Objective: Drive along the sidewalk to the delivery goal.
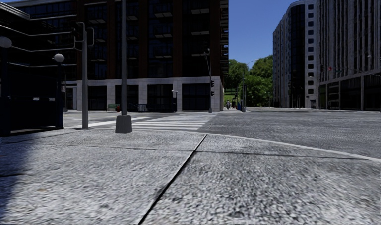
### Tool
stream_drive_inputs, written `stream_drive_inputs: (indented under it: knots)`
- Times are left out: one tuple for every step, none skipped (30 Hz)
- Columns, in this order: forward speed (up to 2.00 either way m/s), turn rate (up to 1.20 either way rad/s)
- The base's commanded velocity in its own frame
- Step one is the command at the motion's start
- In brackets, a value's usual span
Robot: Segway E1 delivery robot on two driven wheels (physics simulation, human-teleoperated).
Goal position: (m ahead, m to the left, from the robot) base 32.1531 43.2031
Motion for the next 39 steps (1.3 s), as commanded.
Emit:
stream_drive_inputs:
  knots:
    - [2.0,0.77]
    - [2.0,0.77]
    - [2.0,0.69]
    - [2.0,0.23]
    - [2.0,0.11]
    - [2.0,0.06]
    - [2.0,0.06]
    - [2.0,0.01]
    - [2.0,0.0]
    - [2.0,0.0]
    - [2.0,0.0]
    - [2.0,0.0]
    - [2.0,0.0]
    - [2.0,0.0]
    - [2.0,0.0]
    - [2.0,0.0]
    - [2.0,0.0]
    - [2.0,0.0]
    - [2.0,0.0]
    - [2.0,0.0]
    - [2.0,0.0]
    - [2.0,0.0]
    - [2.0,0.0]
    - [2.0,0.0]
    - [2.0,0.0]
    - [2.0,0.0]
    - [2.0,0.0]
    - [2.0,0.0]
    - [2.0,0.0]
    - [2.0,0.0]
    - [2.0,0.0]
    - [2.0,0.0]
    - [2.0,0.0]
    - [2.0,0.0]
    - [2.0,0.0]
    - [2.0,0.0]
    - [2.0,0.0]
    - [2.0,0.0]
    - [2.0,0.0]
